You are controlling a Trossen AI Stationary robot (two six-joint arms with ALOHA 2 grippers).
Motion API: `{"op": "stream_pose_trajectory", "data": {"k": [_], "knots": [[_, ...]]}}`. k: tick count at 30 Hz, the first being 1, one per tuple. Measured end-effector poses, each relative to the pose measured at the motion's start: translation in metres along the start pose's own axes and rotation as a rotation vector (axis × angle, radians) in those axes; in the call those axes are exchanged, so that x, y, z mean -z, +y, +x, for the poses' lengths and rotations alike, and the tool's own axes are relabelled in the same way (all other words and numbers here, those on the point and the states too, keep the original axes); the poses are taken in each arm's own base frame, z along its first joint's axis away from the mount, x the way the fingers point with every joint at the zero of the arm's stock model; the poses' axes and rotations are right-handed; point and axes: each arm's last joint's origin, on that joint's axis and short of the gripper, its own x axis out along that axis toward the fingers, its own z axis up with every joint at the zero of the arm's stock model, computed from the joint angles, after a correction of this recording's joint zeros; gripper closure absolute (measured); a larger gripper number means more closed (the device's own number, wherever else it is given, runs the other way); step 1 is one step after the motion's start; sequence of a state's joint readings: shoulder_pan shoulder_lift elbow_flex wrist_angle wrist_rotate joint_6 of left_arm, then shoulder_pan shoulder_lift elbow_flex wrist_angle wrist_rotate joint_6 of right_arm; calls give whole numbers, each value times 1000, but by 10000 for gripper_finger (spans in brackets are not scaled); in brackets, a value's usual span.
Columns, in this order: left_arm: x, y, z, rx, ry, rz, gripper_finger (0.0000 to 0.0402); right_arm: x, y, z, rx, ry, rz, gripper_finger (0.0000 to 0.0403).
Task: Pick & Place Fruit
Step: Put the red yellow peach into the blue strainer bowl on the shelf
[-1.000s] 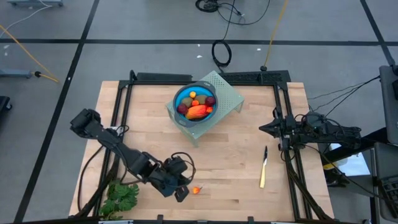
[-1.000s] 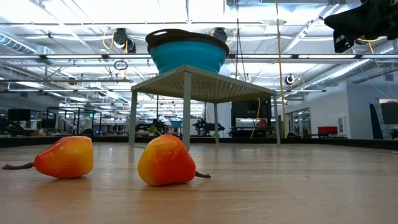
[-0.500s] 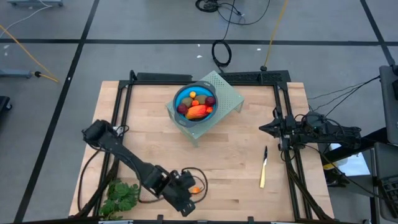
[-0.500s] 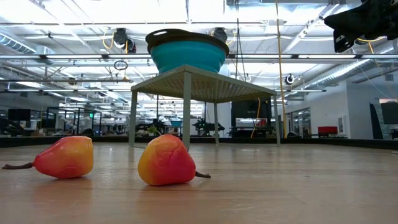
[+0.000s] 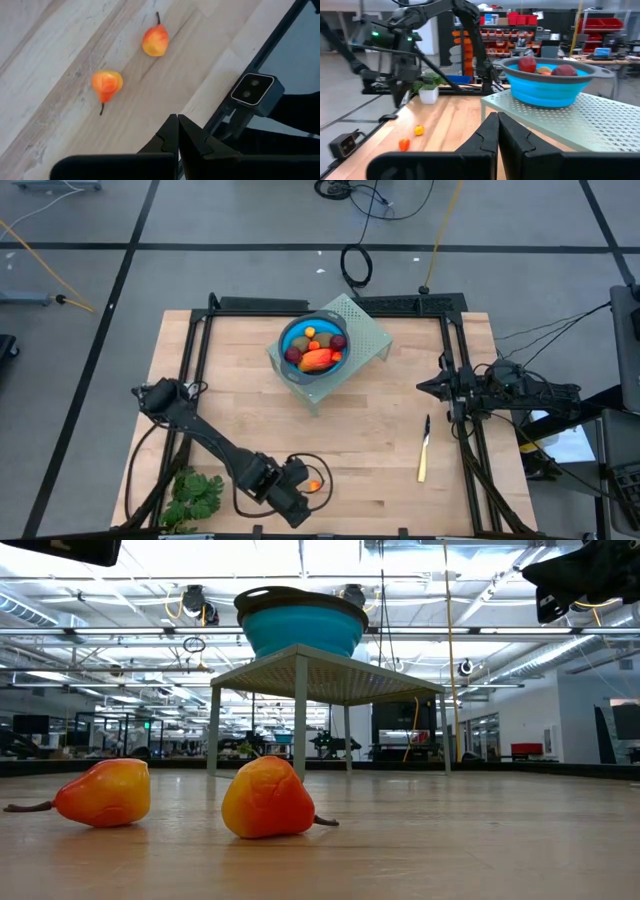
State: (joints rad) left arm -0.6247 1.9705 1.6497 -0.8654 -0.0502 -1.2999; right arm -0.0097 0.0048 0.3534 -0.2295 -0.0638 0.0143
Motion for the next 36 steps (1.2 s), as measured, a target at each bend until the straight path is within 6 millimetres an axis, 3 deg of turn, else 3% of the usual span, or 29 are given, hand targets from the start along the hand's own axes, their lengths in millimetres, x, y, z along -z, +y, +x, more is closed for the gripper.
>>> {"op": "stream_pose_trajectory", "data": {"k": [23,29,36], "knots": [[-3,1,0,-8,-31,4,388,0,1,0,-44,1,0,403],[-4,1,0,-23,-84,0,358,1,1,0,-42,10,4,403],[-4,4,2,-45,-110,-36,306,20,0,8,-41,33,55,403]]}}
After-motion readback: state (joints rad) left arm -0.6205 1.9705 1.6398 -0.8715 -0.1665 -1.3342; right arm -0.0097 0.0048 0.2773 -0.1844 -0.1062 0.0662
